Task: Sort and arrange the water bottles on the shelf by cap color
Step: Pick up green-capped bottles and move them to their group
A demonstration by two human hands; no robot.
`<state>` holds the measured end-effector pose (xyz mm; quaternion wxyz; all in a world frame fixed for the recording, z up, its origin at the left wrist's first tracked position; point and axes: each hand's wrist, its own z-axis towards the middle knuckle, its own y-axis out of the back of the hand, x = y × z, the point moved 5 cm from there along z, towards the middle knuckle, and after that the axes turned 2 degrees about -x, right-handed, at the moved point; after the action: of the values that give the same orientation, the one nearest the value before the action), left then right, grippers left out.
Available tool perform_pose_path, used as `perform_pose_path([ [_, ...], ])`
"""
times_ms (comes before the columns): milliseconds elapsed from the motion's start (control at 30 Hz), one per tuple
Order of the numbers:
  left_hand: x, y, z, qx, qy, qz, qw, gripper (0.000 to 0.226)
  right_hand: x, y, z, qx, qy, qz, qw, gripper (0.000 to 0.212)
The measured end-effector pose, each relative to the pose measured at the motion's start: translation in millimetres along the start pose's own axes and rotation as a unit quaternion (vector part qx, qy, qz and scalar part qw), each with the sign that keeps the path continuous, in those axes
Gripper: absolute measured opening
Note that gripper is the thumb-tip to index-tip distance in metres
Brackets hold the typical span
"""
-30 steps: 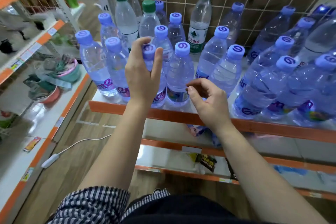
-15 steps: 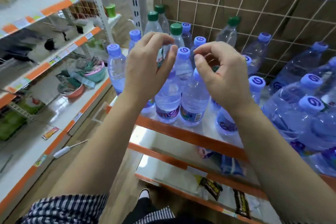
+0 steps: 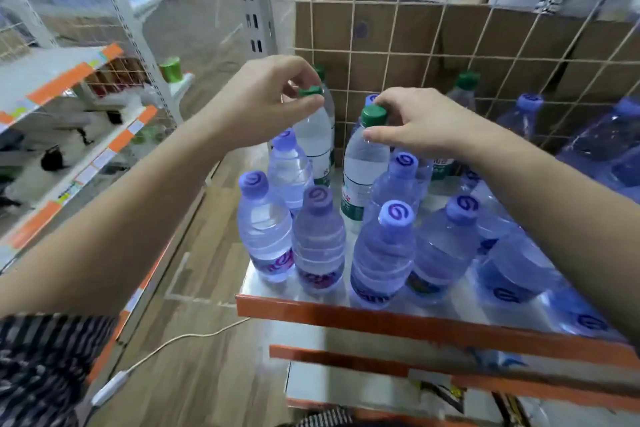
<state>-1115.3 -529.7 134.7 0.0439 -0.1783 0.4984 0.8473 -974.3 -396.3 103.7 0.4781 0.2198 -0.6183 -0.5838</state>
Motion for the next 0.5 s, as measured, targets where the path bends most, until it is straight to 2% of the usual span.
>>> perform_pose_path([
  [200, 50.3, -32.1, 43.1, 0.111, 0.083, 0.009, 0.99, 0.065, -6.2, -18.2, 11.7, 0.0, -0.036, -0.001, 0.999, 0.042],
  [233, 56.0, -37.6, 46.1, 0.113, 0.095, 0.0, 0.989, 0.065, -6.9, -20.1, 13.0, -0.003, -0.035, 0.006, 0.999, 0.041],
  [333, 69.0, -47.8, 52.0, 0.097, 0.113, -0.029, 0.988, 0.043, -7.5, -20.6, 16.0, -0.017, -0.026, 0.041, 0.999, 0.035],
  [500, 72.9, -48.7, 50.9, 0.047, 0.083, -0.041, 0.995, 0.048, -4.3, -18.4, 16.7, -0.053, -0.011, 0.111, 0.992, 0.026],
])
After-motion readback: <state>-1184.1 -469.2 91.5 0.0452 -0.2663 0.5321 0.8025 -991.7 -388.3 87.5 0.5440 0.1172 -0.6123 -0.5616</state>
